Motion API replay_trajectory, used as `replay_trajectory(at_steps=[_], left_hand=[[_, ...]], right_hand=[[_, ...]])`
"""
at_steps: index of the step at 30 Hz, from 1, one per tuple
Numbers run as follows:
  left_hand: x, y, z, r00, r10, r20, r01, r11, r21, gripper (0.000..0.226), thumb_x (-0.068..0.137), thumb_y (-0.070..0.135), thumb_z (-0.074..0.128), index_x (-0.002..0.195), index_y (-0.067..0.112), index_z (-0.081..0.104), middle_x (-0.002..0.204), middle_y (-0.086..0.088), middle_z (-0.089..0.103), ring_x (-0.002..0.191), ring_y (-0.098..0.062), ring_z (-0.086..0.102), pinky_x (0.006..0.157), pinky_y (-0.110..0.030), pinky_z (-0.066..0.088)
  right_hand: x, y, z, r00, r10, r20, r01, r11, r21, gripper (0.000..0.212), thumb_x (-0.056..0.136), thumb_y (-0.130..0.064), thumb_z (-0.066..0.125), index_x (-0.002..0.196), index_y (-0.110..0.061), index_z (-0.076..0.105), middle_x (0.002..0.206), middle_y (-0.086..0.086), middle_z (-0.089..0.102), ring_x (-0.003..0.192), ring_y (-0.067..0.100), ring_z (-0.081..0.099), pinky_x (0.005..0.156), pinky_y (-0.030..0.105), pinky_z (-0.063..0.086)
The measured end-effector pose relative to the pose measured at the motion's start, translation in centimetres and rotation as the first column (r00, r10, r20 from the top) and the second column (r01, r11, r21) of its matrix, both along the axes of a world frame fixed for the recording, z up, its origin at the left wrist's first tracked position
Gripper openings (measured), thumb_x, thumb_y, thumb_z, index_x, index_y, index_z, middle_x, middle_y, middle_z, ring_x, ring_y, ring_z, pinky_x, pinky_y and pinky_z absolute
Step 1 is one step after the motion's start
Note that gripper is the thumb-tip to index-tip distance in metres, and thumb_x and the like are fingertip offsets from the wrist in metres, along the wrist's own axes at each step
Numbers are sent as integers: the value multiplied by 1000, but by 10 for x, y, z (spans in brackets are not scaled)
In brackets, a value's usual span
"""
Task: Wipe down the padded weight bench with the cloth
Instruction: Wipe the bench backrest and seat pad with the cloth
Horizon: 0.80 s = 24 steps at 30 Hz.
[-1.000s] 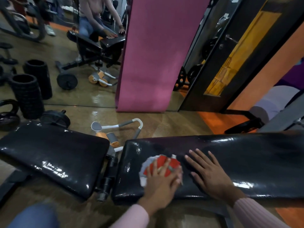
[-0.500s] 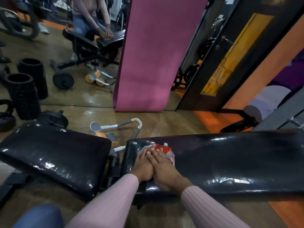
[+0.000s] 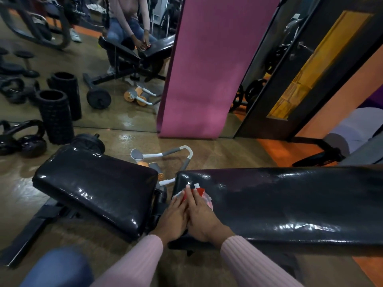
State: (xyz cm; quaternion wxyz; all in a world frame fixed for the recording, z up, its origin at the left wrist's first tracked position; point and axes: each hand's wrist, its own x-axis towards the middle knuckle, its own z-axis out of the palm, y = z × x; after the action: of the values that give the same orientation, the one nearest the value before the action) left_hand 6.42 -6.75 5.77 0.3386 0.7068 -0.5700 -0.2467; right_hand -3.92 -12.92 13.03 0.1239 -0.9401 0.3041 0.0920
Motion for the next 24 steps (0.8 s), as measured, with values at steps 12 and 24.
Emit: replay_trajectory(at_steps=[12,24], left_hand=[[72,89,-3,862,166,479,-288,938,193,50,97,44,34,145,33,28,154,5,26,145,-23,11,112,-60,4],[150,106,25,737,548,396,-524,833,-178,52,92,34,23,129,18,55,142,-4,47,141,-27,24,114,-51,16]], right_hand=[[19,19,-19,977,146,-153,-194,905,-378,47,86,-30,56,131,-18,48,132,10,50,121,30,44,106,44,35],[102,93,-55,813,-441,379,324,885,335,26,88,-29,42,112,-36,49,91,-3,70,79,13,67,73,35,56]])
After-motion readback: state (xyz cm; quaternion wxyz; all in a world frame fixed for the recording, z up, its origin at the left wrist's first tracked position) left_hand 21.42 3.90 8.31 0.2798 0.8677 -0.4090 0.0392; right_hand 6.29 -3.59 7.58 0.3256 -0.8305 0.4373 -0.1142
